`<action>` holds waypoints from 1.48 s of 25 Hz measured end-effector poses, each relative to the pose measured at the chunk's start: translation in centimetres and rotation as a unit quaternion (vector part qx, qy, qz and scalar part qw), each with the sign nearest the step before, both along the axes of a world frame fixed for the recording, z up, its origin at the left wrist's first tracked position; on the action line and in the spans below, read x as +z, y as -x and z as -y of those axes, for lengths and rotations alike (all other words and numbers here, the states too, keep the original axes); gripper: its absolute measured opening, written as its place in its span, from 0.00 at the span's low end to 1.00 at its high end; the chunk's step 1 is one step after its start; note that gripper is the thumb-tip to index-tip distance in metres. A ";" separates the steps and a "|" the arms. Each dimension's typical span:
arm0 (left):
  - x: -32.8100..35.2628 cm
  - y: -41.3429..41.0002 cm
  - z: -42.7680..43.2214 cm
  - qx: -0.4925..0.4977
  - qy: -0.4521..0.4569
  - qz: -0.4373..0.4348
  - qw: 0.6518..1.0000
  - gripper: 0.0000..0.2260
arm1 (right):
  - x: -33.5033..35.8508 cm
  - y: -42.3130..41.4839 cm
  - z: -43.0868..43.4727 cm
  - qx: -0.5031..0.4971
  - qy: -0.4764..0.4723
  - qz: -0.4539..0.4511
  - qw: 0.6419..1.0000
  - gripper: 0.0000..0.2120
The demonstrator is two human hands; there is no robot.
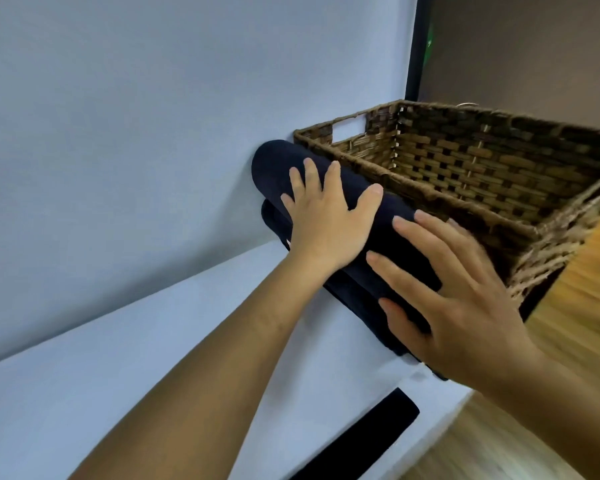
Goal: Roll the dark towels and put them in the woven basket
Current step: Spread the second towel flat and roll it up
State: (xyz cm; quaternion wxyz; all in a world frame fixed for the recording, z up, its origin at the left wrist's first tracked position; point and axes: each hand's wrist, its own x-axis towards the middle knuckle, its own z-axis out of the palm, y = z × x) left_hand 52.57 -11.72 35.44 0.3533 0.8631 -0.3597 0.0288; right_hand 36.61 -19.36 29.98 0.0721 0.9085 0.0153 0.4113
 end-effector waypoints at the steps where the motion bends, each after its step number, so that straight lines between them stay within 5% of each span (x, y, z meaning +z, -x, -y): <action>1: -0.1 0.0 0.0 0.003 0.009 0.000 1.000 0.32 | -1.0 0.2 -0.2 -0.002 -0.003 0.019 1.000 0.21; 10: -1.0 -2.3 1.8 -0.005 0.047 0.013 0.999 0.32 | -3.6 -3.4 1.9 0.058 -0.020 0.138 0.988 0.23; 18: -1.0 -4.0 -0.2 0.006 0.113 -0.037 0.993 0.31 | -3.5 -2.1 1.4 0.030 -0.019 0.121 0.992 0.24; 23: -1.9 -3.2 -0.4 -0.059 0.128 0.075 0.987 0.28 | -5.2 -2.1 1.5 0.048 -0.038 0.157 0.986 0.24; 33: -3.7 -5.2 2.2 -0.059 0.121 0.104 0.985 0.29 | -6.6 -5.5 2.0 0.092 -0.068 0.222 0.968 0.22; 37: -2.0 -4.0 0.8 -0.023 0.075 0.039 0.996 0.30 | -6.0 -4.5 1.4 0.081 -0.084 0.196 0.974 0.22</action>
